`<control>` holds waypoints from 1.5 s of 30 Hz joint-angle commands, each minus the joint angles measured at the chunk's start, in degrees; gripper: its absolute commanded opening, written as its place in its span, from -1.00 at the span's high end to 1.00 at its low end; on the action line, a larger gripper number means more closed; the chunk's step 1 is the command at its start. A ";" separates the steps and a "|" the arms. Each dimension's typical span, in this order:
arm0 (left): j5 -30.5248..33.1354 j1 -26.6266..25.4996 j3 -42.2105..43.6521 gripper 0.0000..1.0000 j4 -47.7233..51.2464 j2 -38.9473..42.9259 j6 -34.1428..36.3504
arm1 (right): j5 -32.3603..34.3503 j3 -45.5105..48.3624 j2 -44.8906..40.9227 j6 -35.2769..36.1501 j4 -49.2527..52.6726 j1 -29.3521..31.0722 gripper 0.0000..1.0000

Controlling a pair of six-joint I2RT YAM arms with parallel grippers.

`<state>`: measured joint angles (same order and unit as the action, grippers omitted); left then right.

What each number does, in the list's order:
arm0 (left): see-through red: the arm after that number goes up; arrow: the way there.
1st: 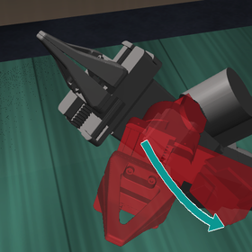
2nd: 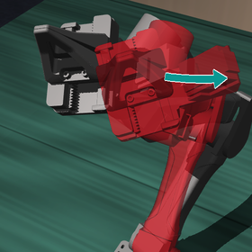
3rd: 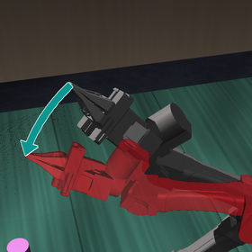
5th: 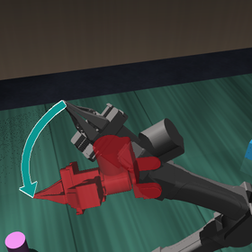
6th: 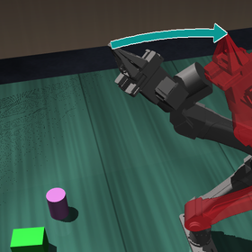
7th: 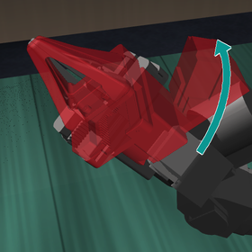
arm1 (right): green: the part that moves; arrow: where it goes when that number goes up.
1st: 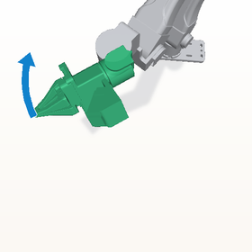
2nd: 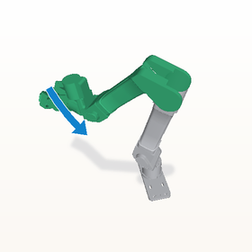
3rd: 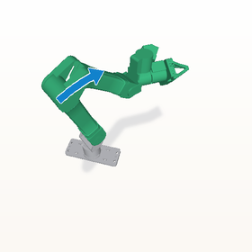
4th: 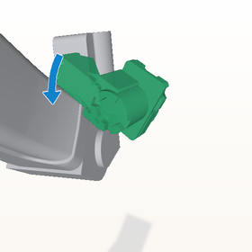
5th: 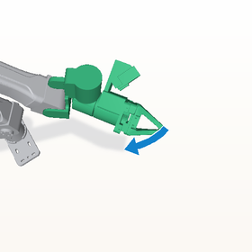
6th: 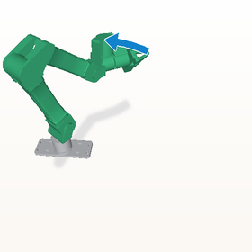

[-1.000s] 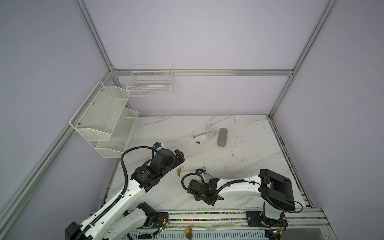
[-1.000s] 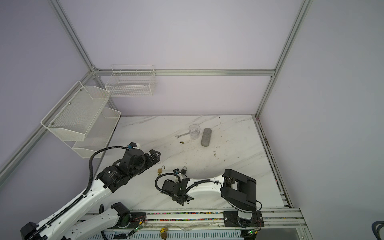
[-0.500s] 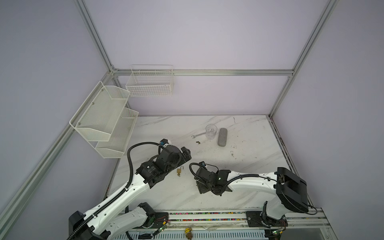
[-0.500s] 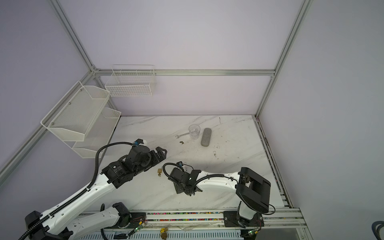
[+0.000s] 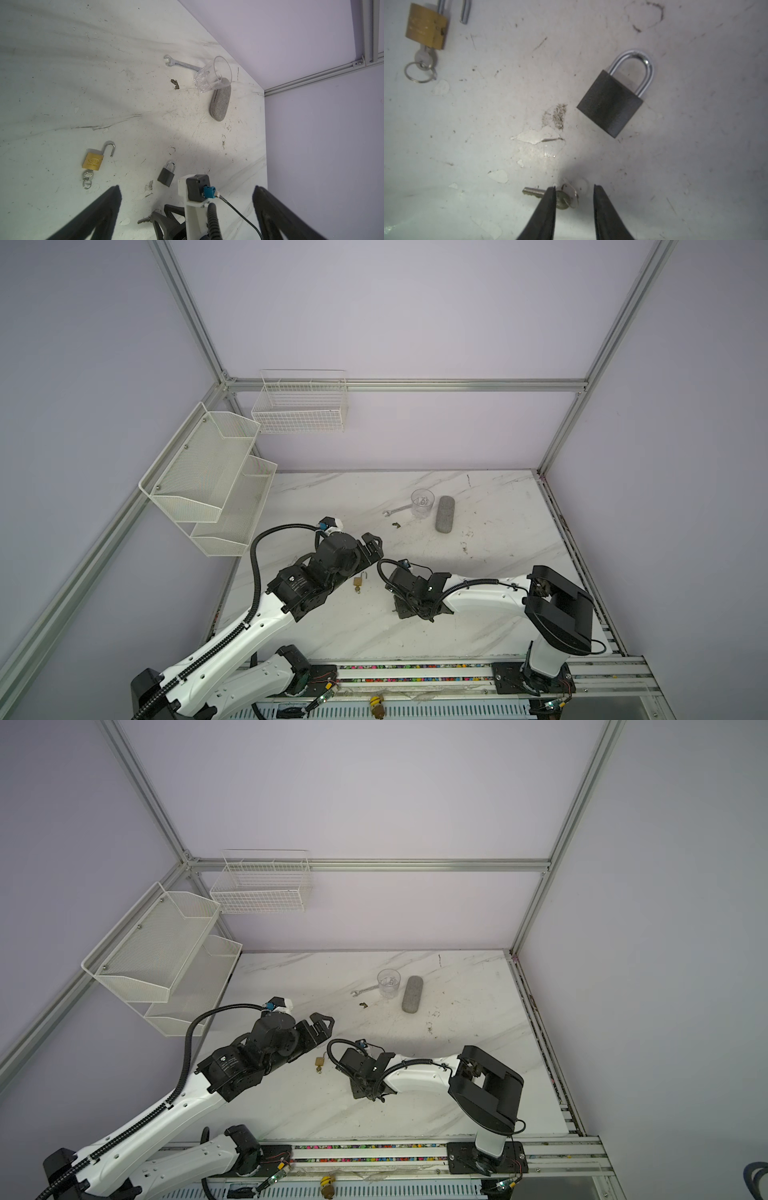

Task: Unlock with the key
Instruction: 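Lower the right gripper over the loose silver key and close on it, then lift the silver key with the right gripper while the left gripper rises toward it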

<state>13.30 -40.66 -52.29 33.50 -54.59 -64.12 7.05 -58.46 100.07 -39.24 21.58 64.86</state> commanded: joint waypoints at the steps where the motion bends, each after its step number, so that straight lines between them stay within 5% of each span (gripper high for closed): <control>1: 1.99 -0.38 -4.35 -1.00 -2.37 1.58 -0.16 | 0.93 -1.74 1.64 -0.32 0.28 -0.22 0.45; 9: 1.90 -0.38 -5.53 -1.00 -2.91 0.71 0.21 | 0.78 -1.48 2.08 -0.39 0.20 -0.17 0.73; 18: 1.65 -0.40 -4.95 -1.00 -4.32 0.36 0.17 | 0.28 -0.92 1.56 -0.73 0.34 -0.17 0.75; 26: 2.30 -0.73 -4.11 -0.99 -4.66 0.91 0.50 | -0.10 -0.11 -0.29 -1.23 -1.86 -0.17 0.99; 45: 6.56 -1.37 1.37 -0.99 -7.51 6.67 4.40 | -5.45 6.81 -14.24 -5.25 -13.99 -7.83 1.00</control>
<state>16.95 -41.82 -52.18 30.35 -50.02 -62.35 3.27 -52.86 88.03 -42.61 11.07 59.09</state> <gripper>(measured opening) 0.997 0.048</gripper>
